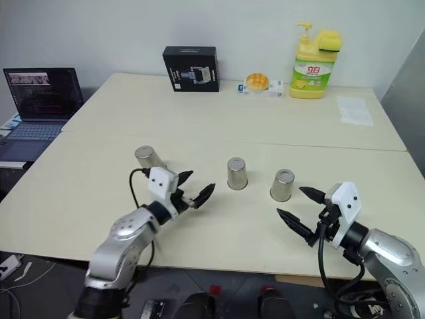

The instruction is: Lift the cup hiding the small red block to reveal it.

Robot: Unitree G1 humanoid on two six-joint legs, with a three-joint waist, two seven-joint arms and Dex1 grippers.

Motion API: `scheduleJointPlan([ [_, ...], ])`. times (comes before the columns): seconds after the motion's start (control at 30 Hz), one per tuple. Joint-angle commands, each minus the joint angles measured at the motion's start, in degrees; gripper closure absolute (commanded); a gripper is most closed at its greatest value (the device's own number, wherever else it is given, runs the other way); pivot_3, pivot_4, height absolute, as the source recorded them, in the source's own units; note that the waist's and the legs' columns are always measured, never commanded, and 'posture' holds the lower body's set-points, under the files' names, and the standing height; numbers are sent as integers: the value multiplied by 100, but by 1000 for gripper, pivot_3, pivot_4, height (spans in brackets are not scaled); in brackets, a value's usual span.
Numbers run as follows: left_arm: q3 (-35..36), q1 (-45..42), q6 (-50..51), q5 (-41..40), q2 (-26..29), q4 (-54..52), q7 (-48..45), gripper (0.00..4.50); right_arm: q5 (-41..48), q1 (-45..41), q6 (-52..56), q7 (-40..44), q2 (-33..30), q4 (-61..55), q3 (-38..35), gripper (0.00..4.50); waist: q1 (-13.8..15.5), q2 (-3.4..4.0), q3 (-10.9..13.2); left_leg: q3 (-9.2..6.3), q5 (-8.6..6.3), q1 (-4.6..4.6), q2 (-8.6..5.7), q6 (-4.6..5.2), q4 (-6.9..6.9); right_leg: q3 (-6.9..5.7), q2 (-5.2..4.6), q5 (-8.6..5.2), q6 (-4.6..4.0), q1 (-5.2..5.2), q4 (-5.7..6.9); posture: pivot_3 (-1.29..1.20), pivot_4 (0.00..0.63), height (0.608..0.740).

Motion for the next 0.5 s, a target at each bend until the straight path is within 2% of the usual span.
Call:
scheduleJointPlan([
  [0.03, -154, -496, -588, 258, -191, 748, -126, 0, -43, 119, -119, -87, -5, -122, -155, 60, -5, 0, 0, 0, 0, -2, 0, 0, 0, 0, 0, 0, 0, -1, 0, 0, 150, 740],
  [0.27, -257, -1271, -1032, 316, -496, 1888, -499, 0, -14, 368, -137, -191, 76, -171, -270, 60, -19, 0, 0, 0, 0, -3, -2, 0, -1, 0, -2, 0, 0, -3, 3, 0, 150, 740],
  [0.5, -314, -1490, -1204, 341, -632, 2305, -815, 0, -24, 494, -179, -262, 111, -206, -339, 60, -33, 0, 0, 0, 0, -2, -4, 0, -1, 1, -2, 0, 1, -4, 5, 0, 150, 740],
])
